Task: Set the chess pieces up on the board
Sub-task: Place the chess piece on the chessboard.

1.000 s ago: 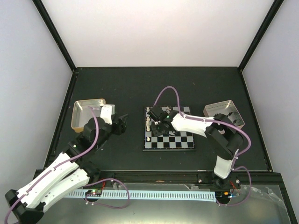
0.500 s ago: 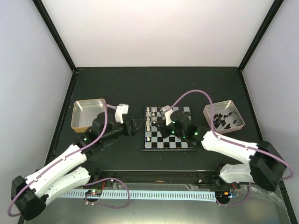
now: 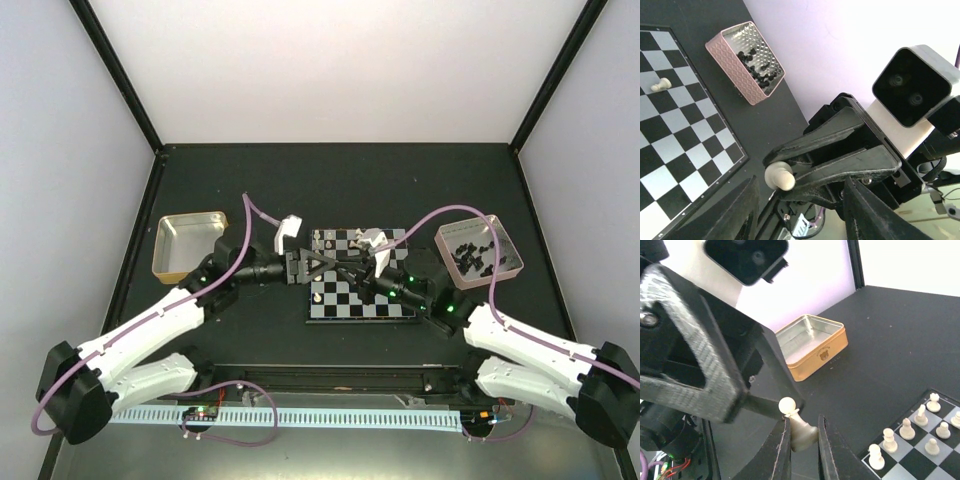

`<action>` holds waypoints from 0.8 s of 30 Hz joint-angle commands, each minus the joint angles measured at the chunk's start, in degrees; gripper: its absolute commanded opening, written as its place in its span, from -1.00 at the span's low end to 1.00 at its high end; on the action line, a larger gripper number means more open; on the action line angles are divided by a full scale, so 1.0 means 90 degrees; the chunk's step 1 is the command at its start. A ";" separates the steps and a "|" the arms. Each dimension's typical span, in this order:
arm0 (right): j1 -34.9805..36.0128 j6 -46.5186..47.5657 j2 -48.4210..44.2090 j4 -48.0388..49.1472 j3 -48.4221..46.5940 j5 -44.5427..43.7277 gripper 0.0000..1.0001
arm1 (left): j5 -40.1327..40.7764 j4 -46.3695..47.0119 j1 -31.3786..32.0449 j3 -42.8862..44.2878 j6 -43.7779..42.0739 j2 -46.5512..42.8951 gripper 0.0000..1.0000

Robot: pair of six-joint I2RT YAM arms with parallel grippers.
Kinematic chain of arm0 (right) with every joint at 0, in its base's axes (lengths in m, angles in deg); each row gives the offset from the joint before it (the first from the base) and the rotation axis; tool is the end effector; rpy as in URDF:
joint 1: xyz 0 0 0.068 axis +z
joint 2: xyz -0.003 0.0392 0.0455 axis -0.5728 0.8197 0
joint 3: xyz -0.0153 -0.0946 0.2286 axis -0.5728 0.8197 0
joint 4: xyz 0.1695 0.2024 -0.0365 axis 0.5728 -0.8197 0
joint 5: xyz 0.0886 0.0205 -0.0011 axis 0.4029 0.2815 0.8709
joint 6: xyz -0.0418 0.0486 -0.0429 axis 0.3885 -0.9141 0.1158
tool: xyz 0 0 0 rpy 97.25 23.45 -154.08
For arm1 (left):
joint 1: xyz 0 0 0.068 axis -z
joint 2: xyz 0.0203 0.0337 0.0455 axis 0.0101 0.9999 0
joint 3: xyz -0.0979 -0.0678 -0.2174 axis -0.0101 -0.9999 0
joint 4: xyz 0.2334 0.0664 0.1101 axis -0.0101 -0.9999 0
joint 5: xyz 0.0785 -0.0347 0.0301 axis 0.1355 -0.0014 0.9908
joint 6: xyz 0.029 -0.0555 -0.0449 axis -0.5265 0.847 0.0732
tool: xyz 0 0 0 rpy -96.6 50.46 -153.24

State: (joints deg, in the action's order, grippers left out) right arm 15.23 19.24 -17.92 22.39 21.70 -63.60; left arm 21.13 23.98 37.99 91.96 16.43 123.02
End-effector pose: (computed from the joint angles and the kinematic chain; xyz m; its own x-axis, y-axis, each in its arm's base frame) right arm 0.1642 0.2194 0.2313 -0.3945 0.0076 -0.9189 -0.8047 0.4799 0.3494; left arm 0.1865 -0.1983 0.2552 -0.8499 -0.1039 -0.5166 0.4682 0.3009 -0.8308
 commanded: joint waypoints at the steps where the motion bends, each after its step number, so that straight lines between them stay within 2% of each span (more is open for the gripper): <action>1: 0.0011 0.0183 -0.0124 0.0335 0.0057 0.0273 -0.87 | -0.0455 0.0307 -0.0040 0.0331 0.0229 0.0148 -0.12; 9: 0.0009 0.0244 -0.0159 0.0381 0.0059 0.0384 -0.88 | -0.0381 0.0252 -0.0037 0.0358 0.0235 0.0221 -0.58; 16: 0.0005 0.0372 -0.0145 0.0435 0.0128 0.0605 -0.88 | -0.0375 0.0289 -0.0037 0.0497 0.0207 0.0427 -0.73; 20: 0.0009 0.0390 -0.0173 0.0371 0.0154 0.0557 -0.88 | -0.0433 0.0362 -0.0038 0.0553 0.0164 0.0551 -0.94; 22: 0.0011 0.0338 -0.0216 0.0289 0.0149 0.0401 -0.82 | -0.0414 0.0302 -0.0038 0.0553 0.0095 0.0572 -0.97; 23: 0.0009 0.0286 -0.0237 0.0218 0.0138 0.0277 -0.73 | -0.0395 0.0262 -0.0038 0.0553 0.0027 0.0590 -0.97; 24: 0.0011 0.0241 -0.0267 0.0072 0.0114 0.0126 -0.56 | -0.0363 0.0191 -0.0039 0.0562 -0.0036 0.0596 -0.97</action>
State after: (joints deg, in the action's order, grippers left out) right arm 14.42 21.30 -19.14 23.66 22.78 -62.05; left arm 17.86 24.13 37.64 94.04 18.29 127.55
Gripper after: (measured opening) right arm 0.127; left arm 0.077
